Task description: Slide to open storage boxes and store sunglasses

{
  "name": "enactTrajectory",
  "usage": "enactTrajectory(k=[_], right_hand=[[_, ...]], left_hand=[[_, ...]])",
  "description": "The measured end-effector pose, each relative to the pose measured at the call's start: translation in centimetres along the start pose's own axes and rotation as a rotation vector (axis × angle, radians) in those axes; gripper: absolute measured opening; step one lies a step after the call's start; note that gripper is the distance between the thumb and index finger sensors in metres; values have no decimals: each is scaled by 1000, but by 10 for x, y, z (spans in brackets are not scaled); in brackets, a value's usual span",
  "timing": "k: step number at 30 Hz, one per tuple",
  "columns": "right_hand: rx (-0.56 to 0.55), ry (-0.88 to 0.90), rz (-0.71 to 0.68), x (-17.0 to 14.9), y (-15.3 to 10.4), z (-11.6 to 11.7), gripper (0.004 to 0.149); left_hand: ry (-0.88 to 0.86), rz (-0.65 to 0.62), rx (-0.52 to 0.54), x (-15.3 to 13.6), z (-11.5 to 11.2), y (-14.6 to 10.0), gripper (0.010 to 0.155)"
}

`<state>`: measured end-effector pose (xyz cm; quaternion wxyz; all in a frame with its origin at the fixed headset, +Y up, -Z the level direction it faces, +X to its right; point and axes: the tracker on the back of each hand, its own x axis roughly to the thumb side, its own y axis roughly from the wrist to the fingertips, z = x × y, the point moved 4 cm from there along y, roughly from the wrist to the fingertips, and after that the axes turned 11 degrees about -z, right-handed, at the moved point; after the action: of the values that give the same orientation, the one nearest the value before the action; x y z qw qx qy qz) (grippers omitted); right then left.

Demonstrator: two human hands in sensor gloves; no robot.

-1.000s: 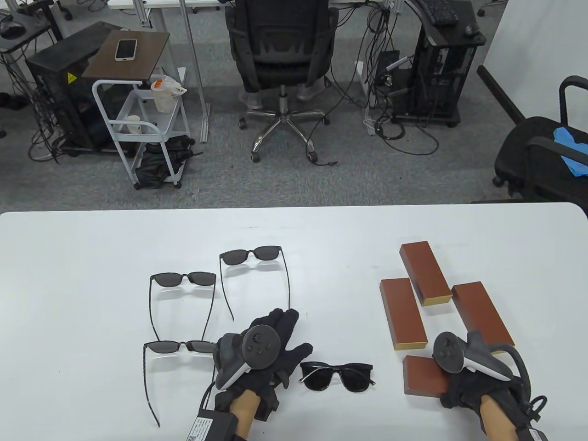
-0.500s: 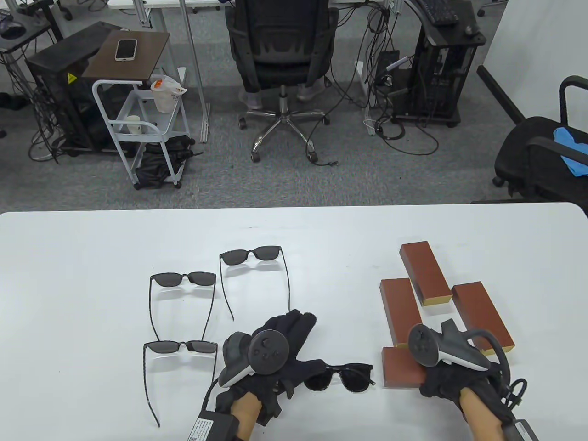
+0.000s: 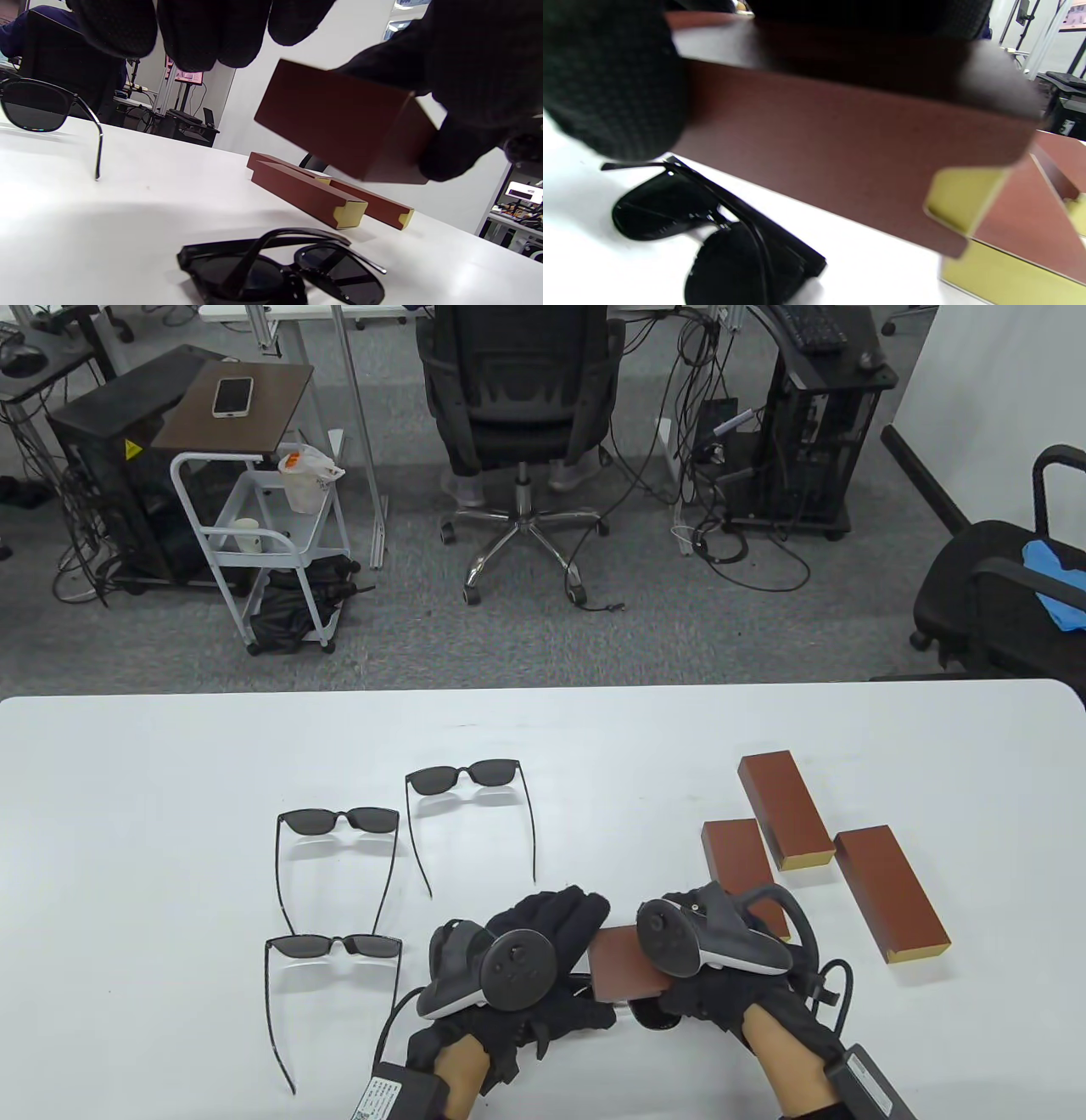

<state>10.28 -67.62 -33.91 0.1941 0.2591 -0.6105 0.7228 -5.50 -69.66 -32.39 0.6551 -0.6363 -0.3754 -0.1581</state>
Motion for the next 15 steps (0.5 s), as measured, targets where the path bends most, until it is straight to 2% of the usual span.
enactTrajectory(k=[9, 15], right_hand=[[-46, 57, -35, 5, 3, 3, 89], [-184, 94, -109, 0, -10, 1, 86]], left_hand=[[-82, -4, -67, -8, -10, 3, 95], [-176, -3, -58, -14, -7, 3, 94]])
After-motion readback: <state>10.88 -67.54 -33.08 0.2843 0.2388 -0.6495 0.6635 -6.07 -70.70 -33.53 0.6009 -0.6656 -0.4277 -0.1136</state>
